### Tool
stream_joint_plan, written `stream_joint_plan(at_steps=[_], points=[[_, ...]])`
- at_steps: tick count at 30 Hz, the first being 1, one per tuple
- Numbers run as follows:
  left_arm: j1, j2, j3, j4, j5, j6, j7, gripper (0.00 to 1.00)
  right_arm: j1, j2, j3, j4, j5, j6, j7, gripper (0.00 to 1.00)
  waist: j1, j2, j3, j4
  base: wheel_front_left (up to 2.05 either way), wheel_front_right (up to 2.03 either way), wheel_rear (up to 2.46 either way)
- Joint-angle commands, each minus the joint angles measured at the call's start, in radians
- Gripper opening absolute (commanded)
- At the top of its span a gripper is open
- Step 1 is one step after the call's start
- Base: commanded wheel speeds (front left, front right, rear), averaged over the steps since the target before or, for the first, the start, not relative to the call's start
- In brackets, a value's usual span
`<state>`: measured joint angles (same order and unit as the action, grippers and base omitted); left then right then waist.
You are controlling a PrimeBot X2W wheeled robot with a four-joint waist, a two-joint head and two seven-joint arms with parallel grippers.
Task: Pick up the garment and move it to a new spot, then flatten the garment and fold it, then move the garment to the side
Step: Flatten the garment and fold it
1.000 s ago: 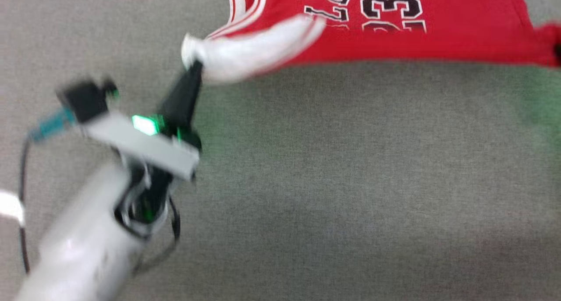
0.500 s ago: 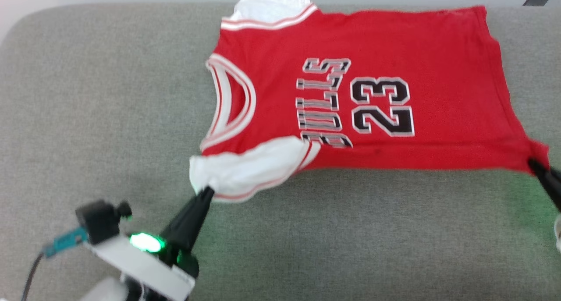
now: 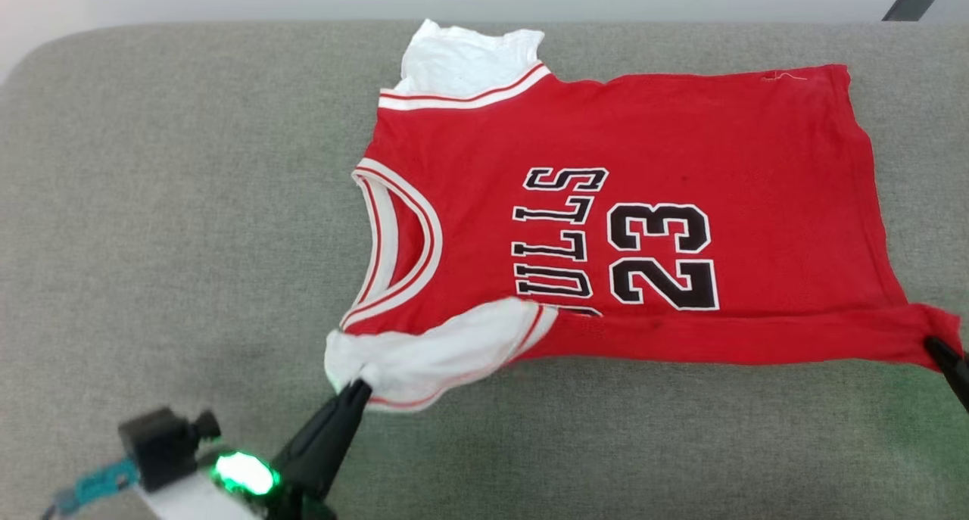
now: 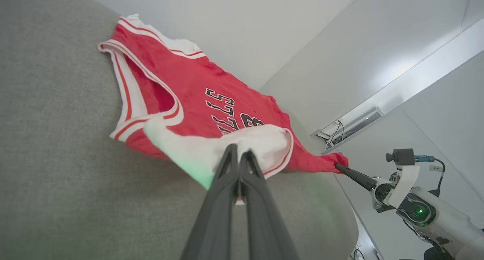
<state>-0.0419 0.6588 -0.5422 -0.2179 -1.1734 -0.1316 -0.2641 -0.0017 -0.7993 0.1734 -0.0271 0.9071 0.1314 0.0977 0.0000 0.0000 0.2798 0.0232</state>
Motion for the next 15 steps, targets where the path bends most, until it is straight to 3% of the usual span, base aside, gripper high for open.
stream_joint_plan(at_steps=[1,7,15], points=[[-0.068,0.01,-0.019,0.003,0.009,0.003,0.005,0.0,-0.011,0.033,-0.028,-0.015,-0.016,-0.002,0.026,0.0,0.0,0.0,0.001,-0.001,0.0,0.0,0.0],[-0.282,-0.002,-0.061,0.092,-0.033,0.003,0.012,0.0,-0.137,0.097,-0.049,0.009,-0.032,-0.002,0.104,0.0,0.0,0.0,0.014,-0.019,0.0,0.0,0.0],[-0.482,-0.028,-0.111,0.318,-0.075,0.003,0.007,0.0,-0.326,0.163,0.008,0.159,-0.059,-0.002,0.13,0.0,0.0,0.0,0.069,-0.048,0.0,0.0,0.0]])
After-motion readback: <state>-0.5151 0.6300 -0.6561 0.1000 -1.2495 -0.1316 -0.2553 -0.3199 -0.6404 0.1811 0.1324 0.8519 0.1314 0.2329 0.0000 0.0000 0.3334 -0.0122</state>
